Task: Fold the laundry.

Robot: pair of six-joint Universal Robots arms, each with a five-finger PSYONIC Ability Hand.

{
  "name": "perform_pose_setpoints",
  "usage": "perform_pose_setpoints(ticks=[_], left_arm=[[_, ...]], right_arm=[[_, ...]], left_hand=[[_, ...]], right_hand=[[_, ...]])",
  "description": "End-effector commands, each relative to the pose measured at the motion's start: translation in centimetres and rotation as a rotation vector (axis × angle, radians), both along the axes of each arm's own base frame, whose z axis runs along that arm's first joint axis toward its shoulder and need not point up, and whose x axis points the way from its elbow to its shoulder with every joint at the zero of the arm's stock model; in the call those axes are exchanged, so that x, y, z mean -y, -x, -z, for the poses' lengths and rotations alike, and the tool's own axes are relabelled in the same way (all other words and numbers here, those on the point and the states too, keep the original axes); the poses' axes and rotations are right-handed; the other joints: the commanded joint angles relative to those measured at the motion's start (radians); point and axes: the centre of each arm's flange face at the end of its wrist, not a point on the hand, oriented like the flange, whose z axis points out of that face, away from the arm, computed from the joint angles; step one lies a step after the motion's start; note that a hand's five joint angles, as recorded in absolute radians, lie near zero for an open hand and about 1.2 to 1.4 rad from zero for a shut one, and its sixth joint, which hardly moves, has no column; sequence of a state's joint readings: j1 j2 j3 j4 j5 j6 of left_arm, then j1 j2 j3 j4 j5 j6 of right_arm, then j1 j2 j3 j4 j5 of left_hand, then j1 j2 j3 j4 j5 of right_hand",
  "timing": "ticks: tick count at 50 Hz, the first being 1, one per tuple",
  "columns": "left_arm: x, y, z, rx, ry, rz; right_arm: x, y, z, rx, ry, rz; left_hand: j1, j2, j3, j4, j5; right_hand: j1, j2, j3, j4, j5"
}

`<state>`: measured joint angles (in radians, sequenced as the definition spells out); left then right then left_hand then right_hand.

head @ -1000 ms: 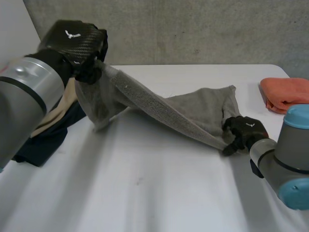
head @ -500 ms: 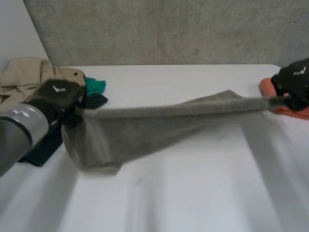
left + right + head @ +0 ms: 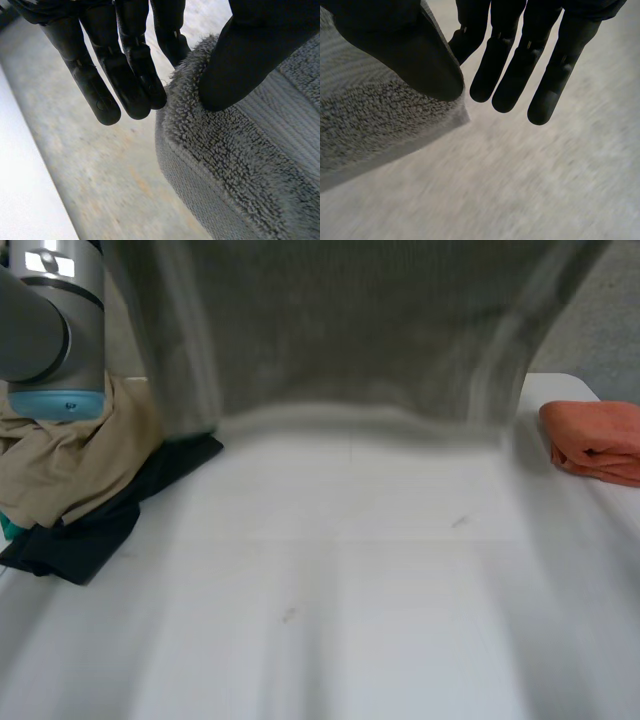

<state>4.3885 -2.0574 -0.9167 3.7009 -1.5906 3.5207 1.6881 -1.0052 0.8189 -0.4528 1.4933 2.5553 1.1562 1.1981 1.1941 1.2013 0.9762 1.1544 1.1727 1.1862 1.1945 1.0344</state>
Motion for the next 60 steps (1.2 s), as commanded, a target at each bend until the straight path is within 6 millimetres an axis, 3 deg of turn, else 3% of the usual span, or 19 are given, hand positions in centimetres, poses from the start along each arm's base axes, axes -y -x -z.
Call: perform_pose_setpoints(ticks=[1,4,7,8,10,11,14,16,17,20,23,26,30,37,40,43,47,55,60], left_arm=[[-1.3,-1.4,2.4,0.010,-0.099,-0.018],[-1.7,-1.6,4.6,0.023,-0.165,-0.006],[-2.3,-1.6,7.9,0.053,-0.265,0.020],[-2.7,-1.5,9.9,0.078,-0.321,0.037],[-3.3,-1.4,12.0,0.103,-0.377,0.053],[-3.9,-1.4,14.1,0.130,-0.436,0.065],[-4.9,-1.4,18.2,0.175,-0.540,0.085],[-5.1,-1.5,20.0,0.195,-0.579,0.085],[-5.3,-1.7,21.7,0.217,-0.613,0.078],[-5.9,-1.9,24.3,0.276,-0.670,0.058],[-7.1,-2.3,25.6,0.342,-0.719,0.040],[-8.3,-2.7,25.7,0.383,-0.755,0.034],[-11.3,-3.5,24.9,0.466,-0.848,0.030],[-19.3,-6.5,22.9,0.727,-1.216,0.039],[-20.8,-7.2,22.6,0.797,-1.329,0.060],[-20.1,-6.9,22.0,0.802,-1.292,0.070],[-17.6,-6.1,21.5,0.768,-1.184,0.048],[-9.7,-2.7,22.2,0.678,-0.904,0.002],[-5.4,-1.3,23.0,0.635,-0.819,-0.078]], right_arm=[[-0.9,-0.2,1.6,-0.013,-0.019,-0.105],[-1.0,-0.4,3.7,-0.036,-0.108,-0.126],[-1.5,-0.6,7.0,-0.055,-0.248,-0.148],[-1.9,-0.5,8.8,-0.063,-0.323,-0.158],[-2.3,-0.5,10.6,-0.069,-0.392,-0.169],[-2.6,-0.5,11.7,-0.071,-0.430,-0.173],[-3.7,-0.3,16.8,-0.084,-0.596,-0.195],[-4.0,-0.3,18.6,-0.090,-0.647,-0.199],[-4.4,-0.1,20.4,-0.098,-0.701,-0.203],[-4.8,0.2,23.2,-0.118,-0.781,-0.199],[-5.6,0.5,24.7,-0.158,-0.865,-0.184],[-6.6,0.9,24.9,-0.201,-0.938,-0.173],[-9.4,1.7,23.6,-0.315,-1.081,-0.143],[-16.5,5.7,20.5,-0.610,-1.407,-0.090],[-16.7,6.3,19.7,-0.683,-1.371,-0.086],[-16.2,5.7,19.1,-0.694,-1.276,-0.082],[-14.7,4.1,19.7,-0.655,-1.172,-0.084],[-8.5,1.3,21.6,-0.518,-0.904,-0.007],[-4.5,-0.6,22.6,-0.438,-0.716,0.021]], left_hand=[[0.240,0.198,0.202,0.195,0.246],[0.240,0.198,0.202,0.195,0.246],[0.240,0.198,0.202,0.195,0.246],[0.240,0.198,0.202,0.195,0.246],[0.240,0.198,0.202,0.195,0.246],[0.240,0.198,0.202,0.195,0.246],[0.240,0.198,0.202,0.195,0.246],[0.240,0.198,0.202,0.195,0.246],[0.240,0.198,0.202,0.195,0.246],[0.240,0.198,0.202,0.195,0.246],[0.240,0.198,0.202,0.195,0.246],[0.240,0.198,0.202,0.195,0.246],[0.240,0.198,0.202,0.195,0.246],[0.240,0.198,0.202,0.195,0.246],[0.240,0.198,0.202,0.195,0.246],[0.240,0.198,0.202,0.195,0.246],[0.240,0.198,0.202,0.195,0.246],[0.240,0.198,0.202,0.195,0.246],[0.240,0.198,0.202,0.195,0.246]], right_hand=[[0.242,0.224,0.210,0.202,0.187],[0.242,0.224,0.210,0.202,0.187],[0.242,0.224,0.210,0.202,0.187],[0.242,0.224,0.210,0.202,0.187],[0.242,0.224,0.210,0.202,0.187],[0.242,0.224,0.210,0.202,0.187],[0.242,0.224,0.210,0.202,0.187],[0.242,0.224,0.210,0.202,0.187],[0.242,0.224,0.210,0.202,0.187],[0.242,0.224,0.210,0.202,0.187],[0.242,0.224,0.210,0.202,0.187],[0.242,0.224,0.210,0.202,0.187],[0.242,0.224,0.210,0.202,0.187],[0.242,0.224,0.210,0.202,0.187],[0.242,0.224,0.210,0.202,0.187],[0.242,0.224,0.210,0.202,0.187],[0.242,0.224,0.210,0.202,0.187],[0.242,0.224,0.210,0.202,0.187],[0.242,0.224,0.210,0.202,0.187]])
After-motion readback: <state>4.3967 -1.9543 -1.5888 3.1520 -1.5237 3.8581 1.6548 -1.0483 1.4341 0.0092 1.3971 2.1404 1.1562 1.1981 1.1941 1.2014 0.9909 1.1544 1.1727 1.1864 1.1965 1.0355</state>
